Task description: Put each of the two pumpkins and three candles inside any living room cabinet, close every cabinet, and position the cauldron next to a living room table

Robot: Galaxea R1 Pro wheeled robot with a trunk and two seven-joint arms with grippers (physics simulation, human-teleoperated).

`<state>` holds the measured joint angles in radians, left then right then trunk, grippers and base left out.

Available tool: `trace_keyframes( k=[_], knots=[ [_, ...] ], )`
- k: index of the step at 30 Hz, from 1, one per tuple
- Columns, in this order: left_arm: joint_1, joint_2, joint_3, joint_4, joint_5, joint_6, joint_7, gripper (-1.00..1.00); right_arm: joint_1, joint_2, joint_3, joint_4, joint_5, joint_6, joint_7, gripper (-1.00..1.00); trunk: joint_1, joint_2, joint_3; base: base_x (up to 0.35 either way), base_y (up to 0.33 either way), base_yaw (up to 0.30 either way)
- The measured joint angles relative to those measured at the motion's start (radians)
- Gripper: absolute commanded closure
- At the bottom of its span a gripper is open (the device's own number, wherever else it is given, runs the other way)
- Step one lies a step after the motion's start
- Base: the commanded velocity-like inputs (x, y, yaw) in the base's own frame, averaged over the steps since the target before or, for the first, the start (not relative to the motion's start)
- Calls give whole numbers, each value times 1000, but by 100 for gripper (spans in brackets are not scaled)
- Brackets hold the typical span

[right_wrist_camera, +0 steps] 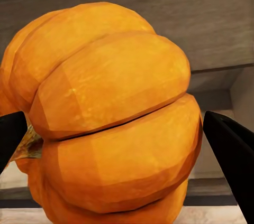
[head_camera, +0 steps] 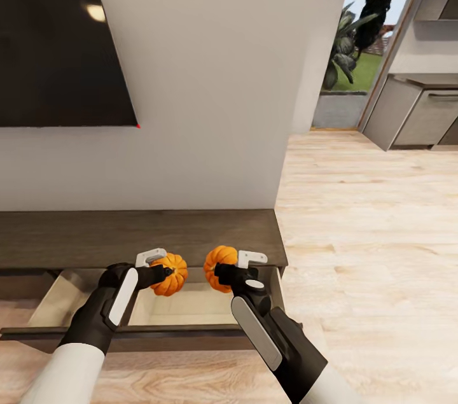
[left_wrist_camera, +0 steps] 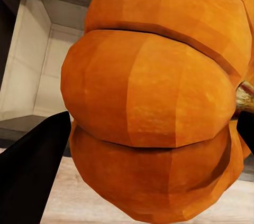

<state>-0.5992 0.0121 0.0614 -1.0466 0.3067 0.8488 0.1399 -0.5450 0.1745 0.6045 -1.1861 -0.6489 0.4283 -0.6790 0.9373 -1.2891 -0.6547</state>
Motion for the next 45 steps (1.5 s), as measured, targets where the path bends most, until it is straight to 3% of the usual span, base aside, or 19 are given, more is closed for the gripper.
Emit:
trace_keyframes(
  k=[45],
  knots=[
    [0,0,0,-1,0,-2,0,100,-44,0,-19,98,-20,7,-5,100,173,-315,-141,0,0,0]
  ],
)
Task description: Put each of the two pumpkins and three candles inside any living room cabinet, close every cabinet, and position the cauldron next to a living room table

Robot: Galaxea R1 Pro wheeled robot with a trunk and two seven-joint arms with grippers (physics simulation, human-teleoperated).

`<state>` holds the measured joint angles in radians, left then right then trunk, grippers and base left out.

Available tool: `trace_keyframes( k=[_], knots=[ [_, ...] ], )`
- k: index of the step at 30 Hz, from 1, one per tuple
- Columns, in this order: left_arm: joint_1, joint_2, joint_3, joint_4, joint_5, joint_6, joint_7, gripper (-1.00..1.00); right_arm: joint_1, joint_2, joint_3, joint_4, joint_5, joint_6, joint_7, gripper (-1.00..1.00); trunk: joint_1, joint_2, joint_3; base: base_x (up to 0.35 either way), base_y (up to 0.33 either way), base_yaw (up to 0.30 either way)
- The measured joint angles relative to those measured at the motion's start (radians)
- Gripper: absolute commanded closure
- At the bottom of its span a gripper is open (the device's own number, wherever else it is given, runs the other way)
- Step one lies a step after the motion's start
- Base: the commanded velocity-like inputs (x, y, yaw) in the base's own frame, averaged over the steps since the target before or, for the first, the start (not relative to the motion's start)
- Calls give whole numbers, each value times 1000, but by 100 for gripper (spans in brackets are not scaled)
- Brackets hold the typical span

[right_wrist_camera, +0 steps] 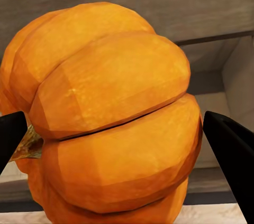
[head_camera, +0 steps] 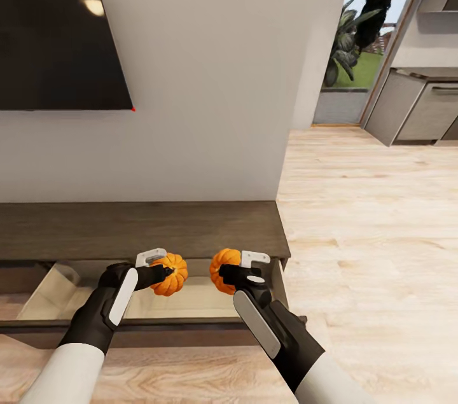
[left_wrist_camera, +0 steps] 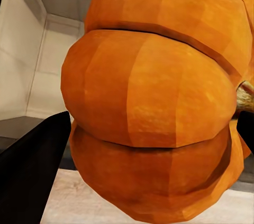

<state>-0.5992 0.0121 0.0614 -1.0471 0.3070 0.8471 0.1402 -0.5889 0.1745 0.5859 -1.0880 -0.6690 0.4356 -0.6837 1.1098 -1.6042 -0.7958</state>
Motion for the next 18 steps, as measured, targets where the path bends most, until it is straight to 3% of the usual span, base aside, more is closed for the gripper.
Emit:
trace_keyframes(
  k=[18],
  knots=[
    [0,0,0,1,-1,-1,2,100,0,0,0,2,0,-1,0,100,69,-126,-56,0,0,0]
  ],
)
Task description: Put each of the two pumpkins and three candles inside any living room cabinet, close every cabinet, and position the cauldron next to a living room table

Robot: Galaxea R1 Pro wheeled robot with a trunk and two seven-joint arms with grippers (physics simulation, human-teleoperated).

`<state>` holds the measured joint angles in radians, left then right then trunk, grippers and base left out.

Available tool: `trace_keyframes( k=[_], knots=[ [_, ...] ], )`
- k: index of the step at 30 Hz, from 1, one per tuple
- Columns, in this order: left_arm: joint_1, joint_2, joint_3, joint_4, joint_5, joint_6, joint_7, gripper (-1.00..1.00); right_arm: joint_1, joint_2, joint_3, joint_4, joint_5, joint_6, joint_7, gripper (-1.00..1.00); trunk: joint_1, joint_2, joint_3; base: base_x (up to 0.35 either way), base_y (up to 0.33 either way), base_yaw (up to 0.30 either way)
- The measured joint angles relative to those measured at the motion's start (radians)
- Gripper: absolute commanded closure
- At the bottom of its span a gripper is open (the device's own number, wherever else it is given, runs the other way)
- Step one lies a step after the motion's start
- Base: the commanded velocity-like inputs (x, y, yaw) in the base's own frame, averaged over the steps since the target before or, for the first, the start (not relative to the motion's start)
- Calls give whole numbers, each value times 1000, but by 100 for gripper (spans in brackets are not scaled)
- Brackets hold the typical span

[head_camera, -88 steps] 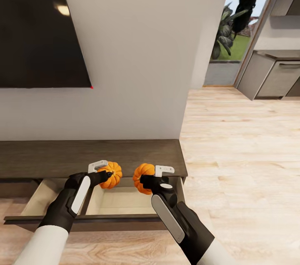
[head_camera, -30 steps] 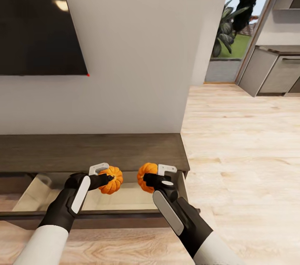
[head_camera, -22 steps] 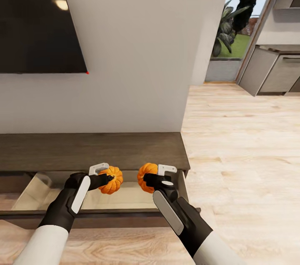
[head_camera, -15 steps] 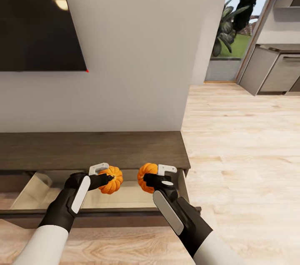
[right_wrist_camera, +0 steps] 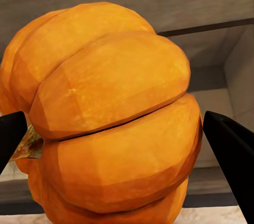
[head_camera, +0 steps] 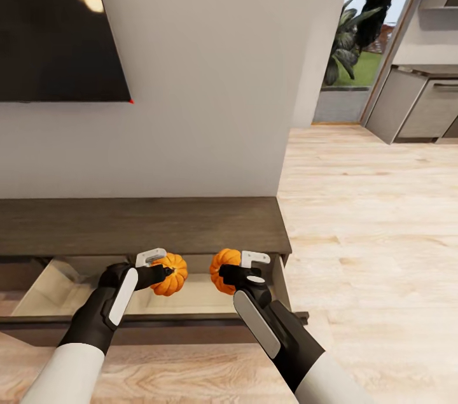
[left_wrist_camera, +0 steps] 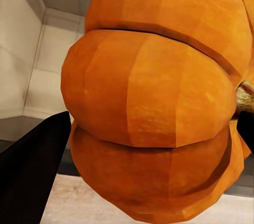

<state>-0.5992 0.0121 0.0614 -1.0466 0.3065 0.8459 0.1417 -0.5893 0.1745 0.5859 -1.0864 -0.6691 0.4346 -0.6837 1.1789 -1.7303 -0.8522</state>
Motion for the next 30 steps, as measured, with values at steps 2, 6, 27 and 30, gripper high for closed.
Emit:
trace_keyframes(
  k=[2,6,27,30],
  knots=[
    [0,0,0,0,0,0,-1,100,0,0,0,0,0,0,0,100,8,-14,-6,0,0,0],
    [0,0,0,0,0,-1,-1,100,1,0,0,0,0,0,0,100,23,-42,-19,0,0,0],
    [0,0,0,0,0,-9,-1,100,0,0,0,0,-1,-4,0,100,104,-189,-85,0,0,0],
    [0,0,0,-1,0,-9,-2,100,0,0,0,0,0,-4,1,100,104,-189,-85,0,0,0]
  ],
)
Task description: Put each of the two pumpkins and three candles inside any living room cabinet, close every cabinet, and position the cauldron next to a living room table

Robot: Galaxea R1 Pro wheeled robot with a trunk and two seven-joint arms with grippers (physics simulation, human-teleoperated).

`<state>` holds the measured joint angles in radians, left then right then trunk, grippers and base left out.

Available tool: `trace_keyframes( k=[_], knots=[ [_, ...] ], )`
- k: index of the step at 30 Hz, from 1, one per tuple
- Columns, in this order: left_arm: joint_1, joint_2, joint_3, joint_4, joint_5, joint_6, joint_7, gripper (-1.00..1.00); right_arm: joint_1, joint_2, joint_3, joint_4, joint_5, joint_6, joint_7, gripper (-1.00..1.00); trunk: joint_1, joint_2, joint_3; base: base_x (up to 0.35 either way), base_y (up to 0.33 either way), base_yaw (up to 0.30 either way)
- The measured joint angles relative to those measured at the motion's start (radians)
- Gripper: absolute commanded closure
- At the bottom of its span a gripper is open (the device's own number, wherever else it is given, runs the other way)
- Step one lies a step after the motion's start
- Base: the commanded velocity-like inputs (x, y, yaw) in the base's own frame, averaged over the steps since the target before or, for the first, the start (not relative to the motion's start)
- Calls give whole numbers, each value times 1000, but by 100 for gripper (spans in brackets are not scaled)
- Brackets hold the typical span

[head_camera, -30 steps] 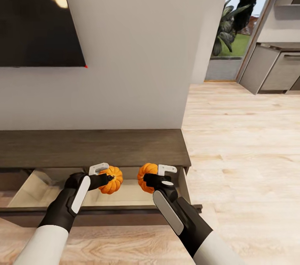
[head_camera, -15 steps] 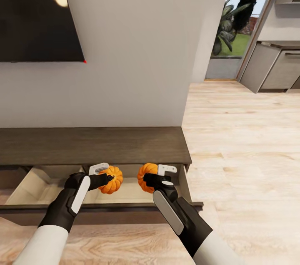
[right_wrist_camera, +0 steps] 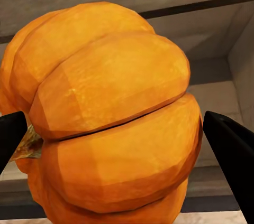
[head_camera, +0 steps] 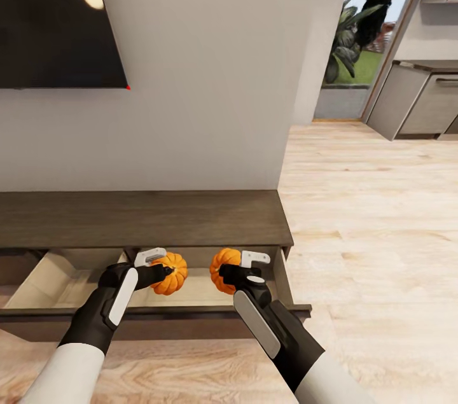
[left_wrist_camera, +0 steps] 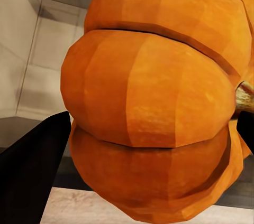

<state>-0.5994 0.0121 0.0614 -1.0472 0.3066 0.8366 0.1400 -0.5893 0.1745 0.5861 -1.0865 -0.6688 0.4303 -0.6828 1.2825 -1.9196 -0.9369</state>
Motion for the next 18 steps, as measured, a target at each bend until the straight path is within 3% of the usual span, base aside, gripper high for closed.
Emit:
trace_keyframes(
  k=[18],
  knots=[
    [0,0,1,0,1,-1,0,100,0,0,0,6,0,0,0,100,0,0,0,72,3,0]
  ],
)
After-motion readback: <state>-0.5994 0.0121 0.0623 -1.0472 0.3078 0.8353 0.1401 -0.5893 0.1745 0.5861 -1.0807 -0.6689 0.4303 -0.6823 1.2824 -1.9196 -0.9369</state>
